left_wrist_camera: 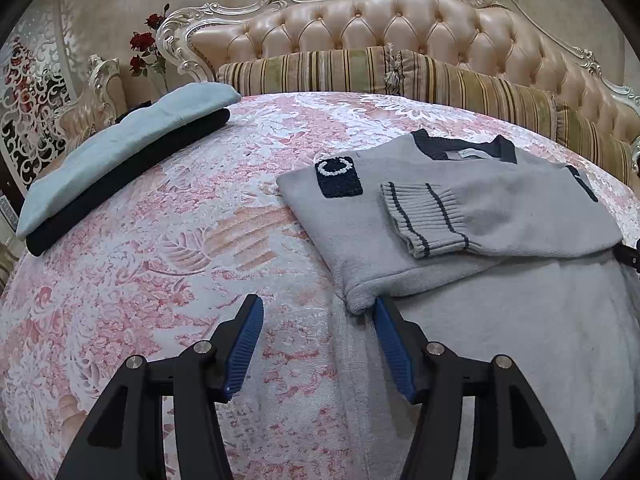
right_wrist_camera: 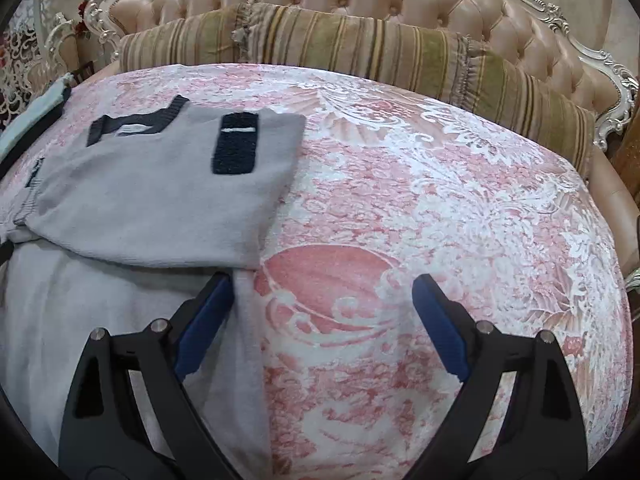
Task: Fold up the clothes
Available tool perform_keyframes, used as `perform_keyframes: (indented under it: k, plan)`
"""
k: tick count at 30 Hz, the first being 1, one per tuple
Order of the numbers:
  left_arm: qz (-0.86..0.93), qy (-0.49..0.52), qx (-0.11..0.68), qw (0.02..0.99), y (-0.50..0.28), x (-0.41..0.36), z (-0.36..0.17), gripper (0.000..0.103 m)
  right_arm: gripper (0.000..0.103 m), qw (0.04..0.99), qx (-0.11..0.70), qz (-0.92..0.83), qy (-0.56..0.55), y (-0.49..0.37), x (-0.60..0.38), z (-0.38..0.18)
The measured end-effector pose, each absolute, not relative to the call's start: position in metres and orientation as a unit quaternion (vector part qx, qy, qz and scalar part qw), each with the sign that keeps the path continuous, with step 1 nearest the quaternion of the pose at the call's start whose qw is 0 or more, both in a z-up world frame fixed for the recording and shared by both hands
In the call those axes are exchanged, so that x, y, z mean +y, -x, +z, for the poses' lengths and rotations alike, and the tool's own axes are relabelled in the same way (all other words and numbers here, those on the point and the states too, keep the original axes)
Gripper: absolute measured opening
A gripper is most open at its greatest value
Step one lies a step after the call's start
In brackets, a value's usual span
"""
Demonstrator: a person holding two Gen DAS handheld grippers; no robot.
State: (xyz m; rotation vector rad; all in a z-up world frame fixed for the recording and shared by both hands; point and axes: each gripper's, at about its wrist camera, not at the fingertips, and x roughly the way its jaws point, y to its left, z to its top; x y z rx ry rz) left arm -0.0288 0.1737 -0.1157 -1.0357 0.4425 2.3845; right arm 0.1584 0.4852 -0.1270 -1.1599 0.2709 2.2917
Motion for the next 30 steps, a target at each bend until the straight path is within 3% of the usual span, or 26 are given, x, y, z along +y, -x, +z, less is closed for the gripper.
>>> perform_keyframes:
  k: [30]
  plan:
    - [0.879,0.372,0.178,0.238,0.0263,0.1758,-0.1158,0.062,0.093,0.265,0.096,0.855,0.435,-0.1532,0.4836,-0.1314]
